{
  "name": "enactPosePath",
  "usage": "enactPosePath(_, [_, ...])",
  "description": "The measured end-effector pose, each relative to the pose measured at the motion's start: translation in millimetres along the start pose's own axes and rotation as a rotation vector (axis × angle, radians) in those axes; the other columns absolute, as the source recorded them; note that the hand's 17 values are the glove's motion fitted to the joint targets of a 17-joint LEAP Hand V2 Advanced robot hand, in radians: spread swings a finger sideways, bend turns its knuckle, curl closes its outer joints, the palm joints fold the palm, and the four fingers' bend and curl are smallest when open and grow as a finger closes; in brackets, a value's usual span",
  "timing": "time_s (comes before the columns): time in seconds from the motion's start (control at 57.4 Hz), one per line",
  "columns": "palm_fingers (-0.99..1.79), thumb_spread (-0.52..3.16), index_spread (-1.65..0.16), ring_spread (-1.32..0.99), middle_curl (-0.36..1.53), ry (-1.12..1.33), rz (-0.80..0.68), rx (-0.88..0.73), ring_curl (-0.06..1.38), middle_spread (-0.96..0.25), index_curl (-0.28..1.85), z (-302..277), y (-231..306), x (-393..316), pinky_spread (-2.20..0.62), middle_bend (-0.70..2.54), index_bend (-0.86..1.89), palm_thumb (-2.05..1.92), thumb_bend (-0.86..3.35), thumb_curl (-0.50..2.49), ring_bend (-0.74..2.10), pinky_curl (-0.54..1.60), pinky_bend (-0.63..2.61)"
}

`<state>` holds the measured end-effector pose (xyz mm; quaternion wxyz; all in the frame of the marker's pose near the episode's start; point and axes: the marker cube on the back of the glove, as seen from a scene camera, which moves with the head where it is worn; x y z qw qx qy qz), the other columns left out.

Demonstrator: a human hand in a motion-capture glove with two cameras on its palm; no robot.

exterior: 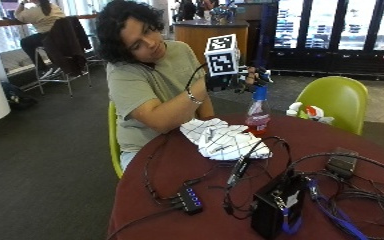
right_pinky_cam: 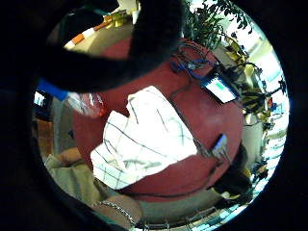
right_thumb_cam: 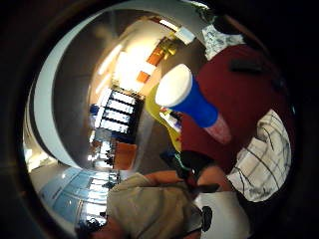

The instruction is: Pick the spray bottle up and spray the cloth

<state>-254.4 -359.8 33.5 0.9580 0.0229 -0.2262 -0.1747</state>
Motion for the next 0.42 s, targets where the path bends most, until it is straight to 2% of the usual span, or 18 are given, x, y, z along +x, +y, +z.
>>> enactPosePath(0.192, [0.34,0.84,-0.39,-0.05,0.36,0.265,0.126,-0.065,0.33,-0.02,0.31,-12.4,16.0,1.2,0.23,0.18,0.12,0.65,-0.03,0.45,0.21,0.36,0.32])
enactPosePath(0.418, [0.32,0.86,-0.4,-0.03,0.34,0.197,0.062,-0.08,0.31,-0.01,0.28,-11.7,13.3,5.3,0.24,0.19,0.14,0.66,-0.03,0.42,0.2,0.35,0.32])
